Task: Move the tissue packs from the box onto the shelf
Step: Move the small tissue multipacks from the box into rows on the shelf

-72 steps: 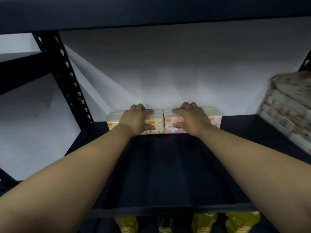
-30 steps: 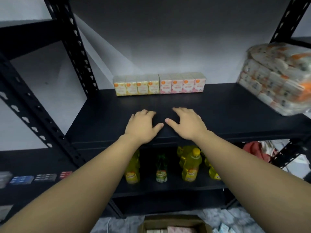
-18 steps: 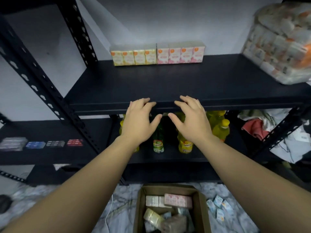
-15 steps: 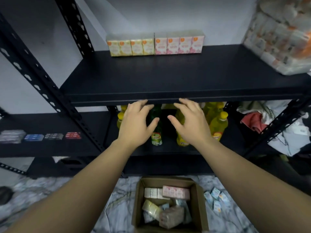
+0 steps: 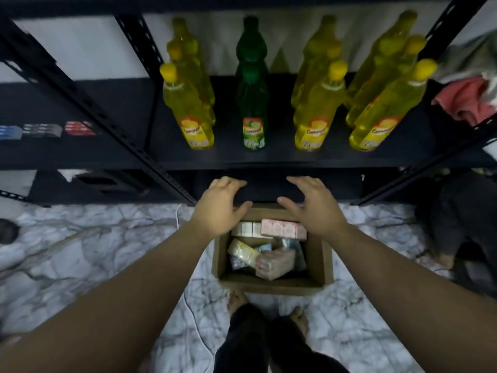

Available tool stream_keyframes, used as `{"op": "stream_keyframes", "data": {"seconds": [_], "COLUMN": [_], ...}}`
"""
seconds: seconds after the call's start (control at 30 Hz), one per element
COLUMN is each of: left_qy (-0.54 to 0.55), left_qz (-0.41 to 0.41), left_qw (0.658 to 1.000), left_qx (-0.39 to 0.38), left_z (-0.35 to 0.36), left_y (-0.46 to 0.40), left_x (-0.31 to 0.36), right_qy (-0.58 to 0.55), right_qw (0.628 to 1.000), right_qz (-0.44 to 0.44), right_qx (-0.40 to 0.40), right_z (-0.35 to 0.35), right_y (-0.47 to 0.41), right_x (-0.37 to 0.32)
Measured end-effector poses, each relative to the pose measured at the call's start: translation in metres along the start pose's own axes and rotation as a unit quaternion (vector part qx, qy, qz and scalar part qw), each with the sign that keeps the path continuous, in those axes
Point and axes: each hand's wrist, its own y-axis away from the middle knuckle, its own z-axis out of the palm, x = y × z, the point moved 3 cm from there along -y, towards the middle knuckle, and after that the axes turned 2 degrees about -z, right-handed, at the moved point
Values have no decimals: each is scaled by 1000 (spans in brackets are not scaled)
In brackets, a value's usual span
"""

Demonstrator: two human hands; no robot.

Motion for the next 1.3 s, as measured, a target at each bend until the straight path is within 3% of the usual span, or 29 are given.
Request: {"op": "stream_keyframes", "data": {"seconds": [0.4, 0.63, 0.87, 1.07, 1.3], "left_qy": [5, -45, -122, -195, -215], "left_qz": [-54, -36, 5, 17, 51], "left_qw": [977, 949, 930, 912, 916], "left_qx": [-205, -309, -348, -359, -334], "left_z": [253, 367, 421, 438, 417], "left_y": [-26, -48, -50, -56, -55], "left_x": [-139, -186, -218, -220, -201], "right_qy": [-6, -7, 69, 192, 166], "right_qw": [988, 980, 974, 965, 972], "right_qz": [117, 102, 80, 28, 34], "right_qx": [-103, -170, -201, -175, -165], "right_z": [205, 304, 362, 384, 381], "right_y": [-20, -40, -54, -57, -47], "right_x": [163, 247, 291, 299, 299]}}
